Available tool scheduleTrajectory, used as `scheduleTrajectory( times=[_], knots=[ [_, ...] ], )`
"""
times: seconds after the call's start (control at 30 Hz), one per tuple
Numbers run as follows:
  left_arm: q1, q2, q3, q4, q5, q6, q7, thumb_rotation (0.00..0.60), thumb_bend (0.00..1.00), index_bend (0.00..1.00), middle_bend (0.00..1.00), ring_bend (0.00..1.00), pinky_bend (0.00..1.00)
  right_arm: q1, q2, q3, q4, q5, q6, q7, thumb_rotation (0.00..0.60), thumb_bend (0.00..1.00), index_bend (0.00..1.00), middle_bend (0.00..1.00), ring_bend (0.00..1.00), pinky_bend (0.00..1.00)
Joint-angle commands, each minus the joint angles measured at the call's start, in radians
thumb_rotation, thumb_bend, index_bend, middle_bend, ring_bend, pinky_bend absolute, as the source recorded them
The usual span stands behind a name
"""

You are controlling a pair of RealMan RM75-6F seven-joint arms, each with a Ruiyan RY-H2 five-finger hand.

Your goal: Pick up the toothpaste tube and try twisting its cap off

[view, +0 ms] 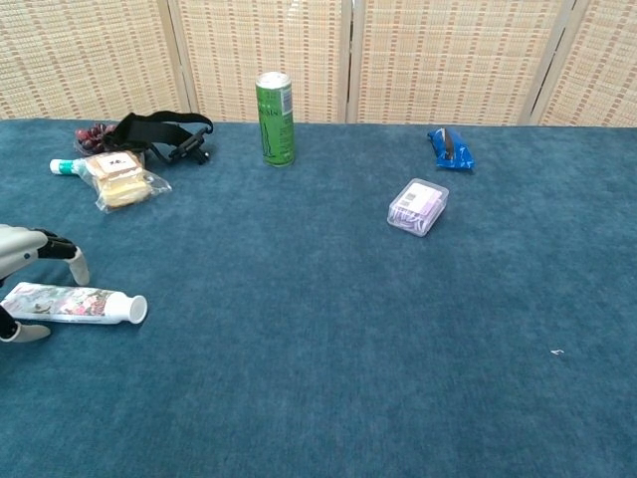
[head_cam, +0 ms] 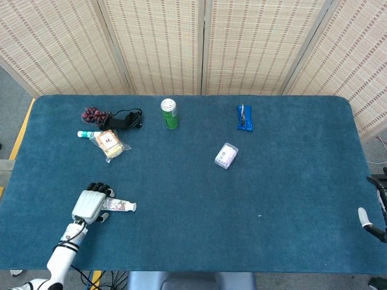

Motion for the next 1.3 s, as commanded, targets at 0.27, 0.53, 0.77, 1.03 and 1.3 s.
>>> scheduleTrajectory(
  times=[0.27, 0.53, 0.77, 1.03, 1.3],
  knots=[
    [-0.01, 0.009, 0.003, -0.024, -0.008, -0.009, -0.006, 0.6, 0.21, 0.34, 0.25, 0.15, 0.13, 0.0, -0.001, 0.001, 0.001, 0.0, -0.001, 0.002, 0.6, 0.29, 0.2, 0.0, 0.0, 0.0],
    [-0.023, 0.008, 0.002, -0.034, -0.025, -0.026, -0.007, 0.6, 0.25, 0.35, 0.25, 0.15, 0.13, -0.004, -0.001, 0.001, 0.003, 0.003, 0.001, 0.004, 0.6, 0.29, 0.2, 0.0, 0.0, 0.0],
    [-0.03, 0.003, 0.002, -0.028, -0.036, -0.032, -0.015, 0.6, 0.26, 0.38, 0.25, 0.15, 0.13, -0.007, 0.001, 0.002, 0.001, 0.003, 0.004, 0.005, 0.6, 0.29, 0.2, 0.0, 0.0, 0.0],
    [-0.033, 0.002, 0.002, -0.022, -0.042, -0.032, -0.028, 0.6, 0.26, 0.45, 0.26, 0.15, 0.13, -0.005, 0.001, 0.002, -0.001, 0.004, -0.002, -0.001, 0.6, 0.29, 0.2, 0.0, 0.0, 0.0],
    [-0.032, -0.002, -0.003, 0.011, -0.016, -0.01, -0.079, 0.6, 0.27, 0.48, 0.42, 0.26, 0.13, -0.003, 0.002, 0.002, -0.005, -0.002, -0.003, -0.005, 0.6, 0.29, 0.2, 0.0, 0.0, 0.0]
  ],
)
